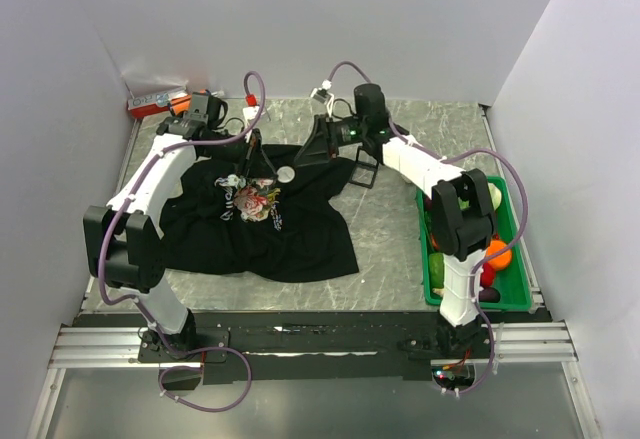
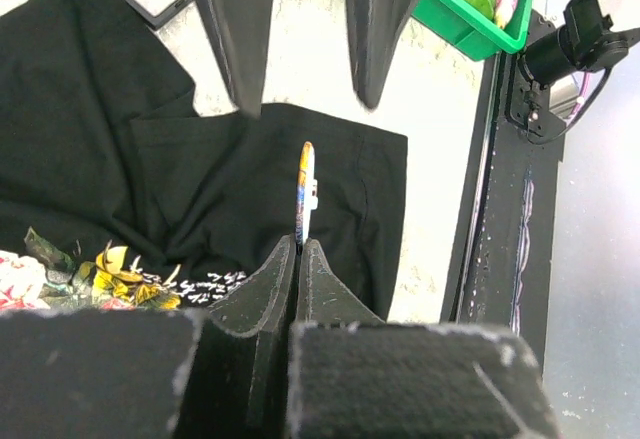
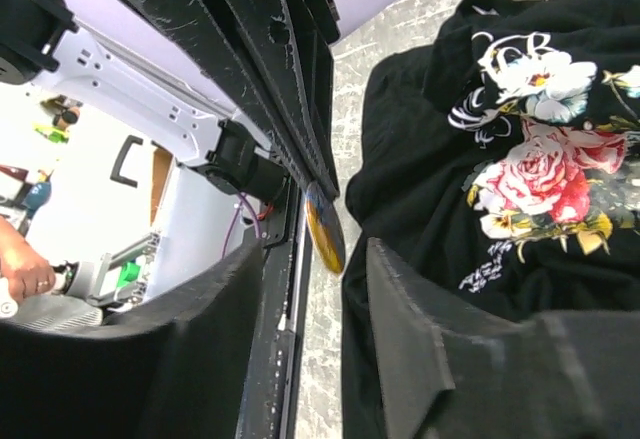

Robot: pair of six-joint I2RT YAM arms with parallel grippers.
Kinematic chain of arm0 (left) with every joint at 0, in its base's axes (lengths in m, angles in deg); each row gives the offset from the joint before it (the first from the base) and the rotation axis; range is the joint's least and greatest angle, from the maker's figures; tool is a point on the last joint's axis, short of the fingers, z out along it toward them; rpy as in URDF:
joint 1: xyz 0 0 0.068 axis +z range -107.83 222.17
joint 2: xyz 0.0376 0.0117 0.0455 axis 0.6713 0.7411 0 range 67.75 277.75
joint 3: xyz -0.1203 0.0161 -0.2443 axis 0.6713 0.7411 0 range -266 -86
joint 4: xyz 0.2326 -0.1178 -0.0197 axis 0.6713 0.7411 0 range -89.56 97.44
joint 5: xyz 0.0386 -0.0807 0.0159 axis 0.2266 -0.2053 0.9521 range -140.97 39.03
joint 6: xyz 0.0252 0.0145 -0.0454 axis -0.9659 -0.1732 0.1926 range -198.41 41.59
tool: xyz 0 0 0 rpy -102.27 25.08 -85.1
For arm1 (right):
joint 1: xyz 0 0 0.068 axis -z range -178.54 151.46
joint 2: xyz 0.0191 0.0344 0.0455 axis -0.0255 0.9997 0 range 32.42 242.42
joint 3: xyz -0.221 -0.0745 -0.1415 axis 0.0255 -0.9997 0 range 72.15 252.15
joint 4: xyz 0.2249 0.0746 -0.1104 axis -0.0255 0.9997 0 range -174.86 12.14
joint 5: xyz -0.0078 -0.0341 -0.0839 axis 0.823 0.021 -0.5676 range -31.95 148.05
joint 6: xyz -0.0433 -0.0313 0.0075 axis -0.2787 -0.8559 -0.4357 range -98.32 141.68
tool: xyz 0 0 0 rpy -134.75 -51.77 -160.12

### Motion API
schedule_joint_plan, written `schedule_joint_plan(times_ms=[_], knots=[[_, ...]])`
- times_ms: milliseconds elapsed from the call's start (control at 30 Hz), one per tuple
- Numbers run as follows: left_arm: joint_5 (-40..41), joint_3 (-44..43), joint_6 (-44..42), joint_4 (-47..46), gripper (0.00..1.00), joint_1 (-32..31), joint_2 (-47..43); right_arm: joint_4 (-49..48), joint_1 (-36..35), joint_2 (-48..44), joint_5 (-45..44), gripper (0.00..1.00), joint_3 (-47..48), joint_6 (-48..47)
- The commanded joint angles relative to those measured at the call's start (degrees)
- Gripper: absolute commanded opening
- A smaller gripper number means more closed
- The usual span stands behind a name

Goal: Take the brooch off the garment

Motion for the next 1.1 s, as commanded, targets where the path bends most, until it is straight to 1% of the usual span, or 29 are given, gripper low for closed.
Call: schedule_joint_plan(times_ms=[0,33,67,100,133,200,267,300,333,433,567,700,800,933,1067], knots=[[-0.55,-1.68,-0.76,-0.10,0.01,0.48,-2.23,0.85,2.25,-5.33,2.50,0.56,0.67,-4.94],[-0.90,-2.21,-1.28,0.34,0.01,0.65,-2.22,3.50,2.78,-6.03,2.24,0.56,1.02,-7.58],[-1.08,-2.56,-1.72,0.60,0.01,0.74,-2.14,7.26,3.39,-6.48,-0.37,0.56,2.24,-11.08],[-1.17,-2.82,-2.16,1.04,0.01,0.83,-1.88,12.78,3.48,-6.74,-2.22,0.54,3.21,-20.87],[-1.60,-3.52,-3.12,1.74,0.01,1.18,-1.70,21.97,3.31,-7.18,-4.68,0.53,4.27,-26.44],[-1.96,-4.40,-4.10,2.80,0.01,1.36,-0.74,27.15,2.61,-7.27,-9.51,0.48,5.86,-35.50],[-2.66,-5.64,-5.59,4.28,0.01,1.62,-0.12,27.26,2.52,-6.31,-11.55,0.45,6.65,-35.82],[-2.75,-6.16,-6.47,4.90,0.01,1.80,0.41,26.47,2.61,-5.96,-14.00,0.44,6.83,-34.16],[-2.40,-6.43,-8.91,5.95,0.01,1.88,0.76,23.85,2.61,-5.08,-14.11,0.45,7.00,-33.19],[-1.26,-7.66,-11.12,8.42,0.01,2.06,2.08,22.16,1.99,-2.54,-11.57,0.45,10.33,-30.90],[-1.78,-9.06,-12.10,10.97,0.01,2.24,3.66,21.28,-0.02,-0.95,-10.68,0.47,13.32,-30.81],[-2.83,-9.07,-12.10,11.68,0.01,3.29,3.93,20.13,-1.78,-0.16,-8.31,0.49,13.24,-29.58],[-3.45,-8.72,-12.01,11.50,0.01,3.73,3.75,21.01,-3.10,0.46,-8.40,0.49,13.59,-30.63],[-4.68,-8.19,-11.14,10.36,0.01,3.99,3.58,20.05,-3.37,1.51,-8.22,0.49,13.86,-29.40],[-4.95,-9.59,-11.75,12.81,0.01,4.34,4.63,18.91,-3.46,2.48,-6.56,0.47,14.74,-27.82]])
